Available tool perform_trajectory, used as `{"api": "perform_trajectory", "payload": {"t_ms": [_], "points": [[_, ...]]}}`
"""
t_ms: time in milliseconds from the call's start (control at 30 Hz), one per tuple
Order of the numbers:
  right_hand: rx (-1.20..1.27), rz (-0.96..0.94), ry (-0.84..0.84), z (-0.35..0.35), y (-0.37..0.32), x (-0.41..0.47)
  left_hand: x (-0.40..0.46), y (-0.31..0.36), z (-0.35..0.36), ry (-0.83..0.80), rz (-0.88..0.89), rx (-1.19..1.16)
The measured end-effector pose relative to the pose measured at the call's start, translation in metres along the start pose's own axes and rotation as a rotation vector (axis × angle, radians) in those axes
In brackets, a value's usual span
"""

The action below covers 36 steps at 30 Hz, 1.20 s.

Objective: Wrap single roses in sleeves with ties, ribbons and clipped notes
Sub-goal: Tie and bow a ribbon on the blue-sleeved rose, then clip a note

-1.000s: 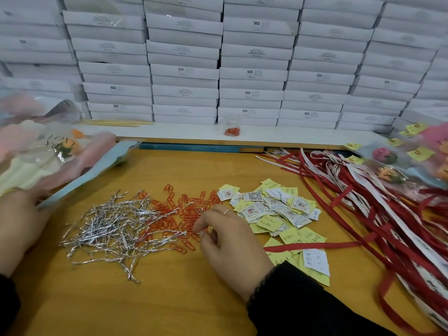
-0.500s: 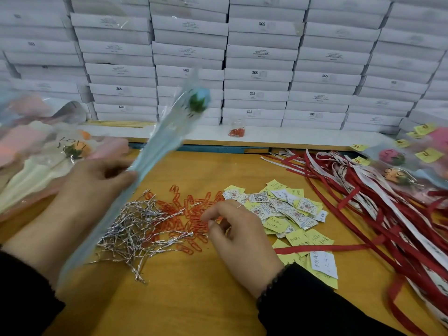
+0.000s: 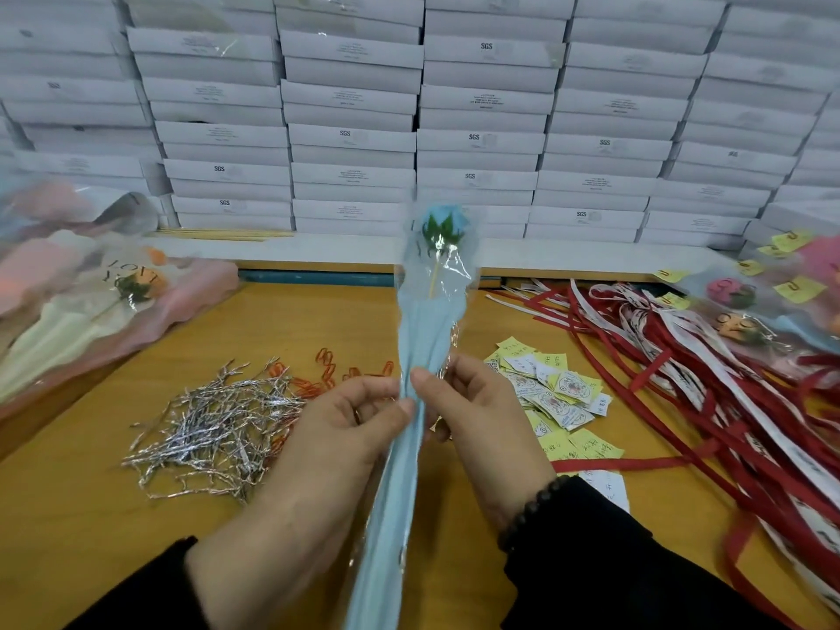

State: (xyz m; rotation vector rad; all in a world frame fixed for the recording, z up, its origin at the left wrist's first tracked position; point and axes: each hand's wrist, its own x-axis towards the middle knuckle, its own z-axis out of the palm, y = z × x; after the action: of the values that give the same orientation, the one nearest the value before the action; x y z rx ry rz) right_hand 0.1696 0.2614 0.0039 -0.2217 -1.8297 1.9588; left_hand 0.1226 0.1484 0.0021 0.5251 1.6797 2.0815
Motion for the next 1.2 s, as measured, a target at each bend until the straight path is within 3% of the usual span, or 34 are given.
{"api": "perform_trajectory", "payload": {"t_ms": [300,533,767,1200], "points": [[0.001,0.087,0.017,-0.006,0.007,0.004,0.008,-0.002,-0.014,0.025,-0.076,0.038],[0.048,0.043,0.014,-0.005,0.007,0.004,0.011,-0.002,-0.018,0.108,-0.07,-0.013],[0.043,0.013,0.04,-0.002,0.01,0.007,0.011,-0.001,-0.02,0.023,-0.133,-0.043],[0.133,-0.032,0.019,-0.002,0.011,0.008,0.018,0.003,-0.022,0.102,-0.083,-0.036]]}}
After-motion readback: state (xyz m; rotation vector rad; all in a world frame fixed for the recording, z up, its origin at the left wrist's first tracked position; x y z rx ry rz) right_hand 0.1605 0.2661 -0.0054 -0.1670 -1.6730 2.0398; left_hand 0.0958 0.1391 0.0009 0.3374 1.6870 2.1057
